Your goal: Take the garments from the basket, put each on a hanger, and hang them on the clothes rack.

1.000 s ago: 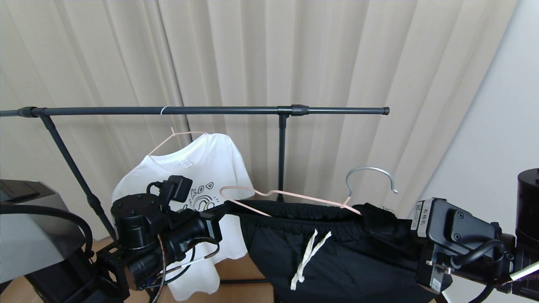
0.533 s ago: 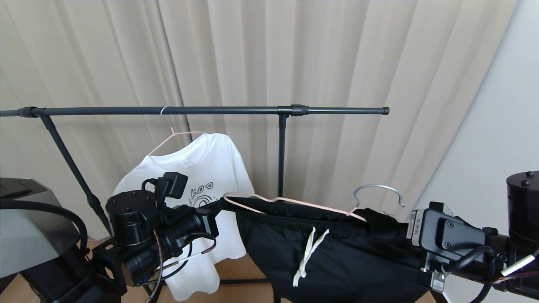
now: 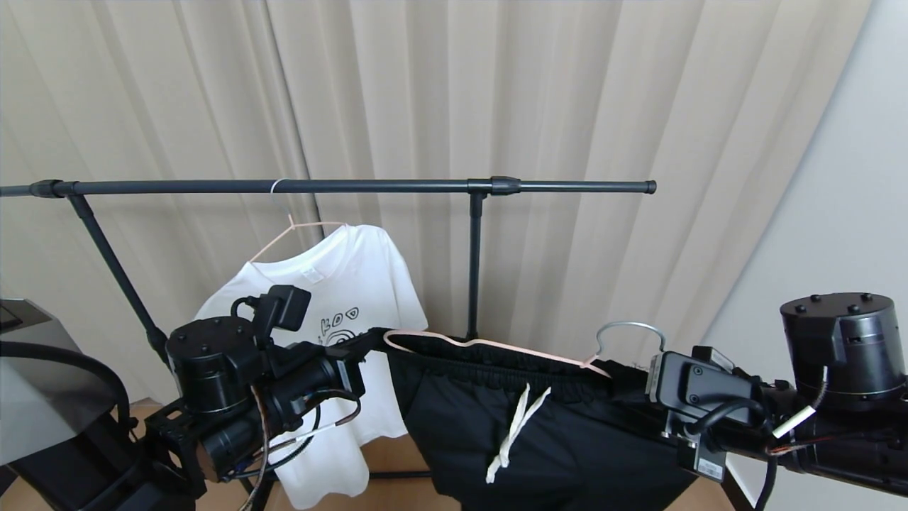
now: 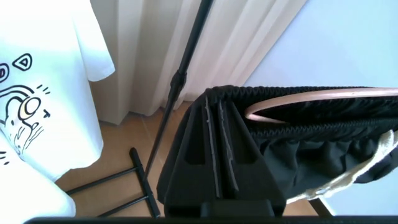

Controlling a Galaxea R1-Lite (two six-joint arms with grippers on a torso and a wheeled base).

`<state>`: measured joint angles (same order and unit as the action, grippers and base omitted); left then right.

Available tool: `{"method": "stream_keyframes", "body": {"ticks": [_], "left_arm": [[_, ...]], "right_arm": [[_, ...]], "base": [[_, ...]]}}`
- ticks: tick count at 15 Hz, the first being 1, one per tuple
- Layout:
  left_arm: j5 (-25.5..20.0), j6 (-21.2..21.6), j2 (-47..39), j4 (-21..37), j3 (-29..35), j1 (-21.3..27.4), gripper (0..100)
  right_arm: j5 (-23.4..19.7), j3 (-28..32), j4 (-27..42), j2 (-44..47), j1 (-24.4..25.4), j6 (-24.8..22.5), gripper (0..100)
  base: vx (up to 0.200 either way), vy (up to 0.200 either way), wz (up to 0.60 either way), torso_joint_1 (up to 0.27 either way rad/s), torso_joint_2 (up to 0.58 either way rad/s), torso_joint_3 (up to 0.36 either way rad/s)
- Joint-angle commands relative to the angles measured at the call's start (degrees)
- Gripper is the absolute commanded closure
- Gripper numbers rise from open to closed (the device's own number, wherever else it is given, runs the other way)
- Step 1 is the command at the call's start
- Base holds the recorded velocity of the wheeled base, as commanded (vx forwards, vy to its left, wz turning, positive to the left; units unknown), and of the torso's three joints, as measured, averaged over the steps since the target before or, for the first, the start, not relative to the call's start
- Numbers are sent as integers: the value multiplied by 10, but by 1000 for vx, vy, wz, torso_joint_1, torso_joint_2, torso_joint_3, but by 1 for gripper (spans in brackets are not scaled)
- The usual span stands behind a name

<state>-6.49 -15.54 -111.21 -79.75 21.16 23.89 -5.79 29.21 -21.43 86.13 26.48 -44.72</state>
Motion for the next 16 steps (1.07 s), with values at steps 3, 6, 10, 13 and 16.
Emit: {"method": "stream_keyframes", "body": {"ticks": [3,6,10,13,16], "left_arm": [[0,2,4,-1,-1,0,100],[-2,3,5,-1,-3,0,100],[-5,11,22,35,1,0,100],[-5,17,86,139,25,-5,100],[-5,46,120,245,84,-3,100]], "right_arm": [[0,4,-2,48,-11,-5,100],[0,3,-2,60,-20,-25,100],[1,0,0,60,-34,-49,100],[5,0,2,60,-46,-74,100],[14,0,3,62,-55,-89,100]], "base": [[0,0,0,0,0,0],[0,0,0,0,0,0],[0,0,0,0,0,0],[0,0,0,0,0,0],[0,0,0,0,0,0]]}}
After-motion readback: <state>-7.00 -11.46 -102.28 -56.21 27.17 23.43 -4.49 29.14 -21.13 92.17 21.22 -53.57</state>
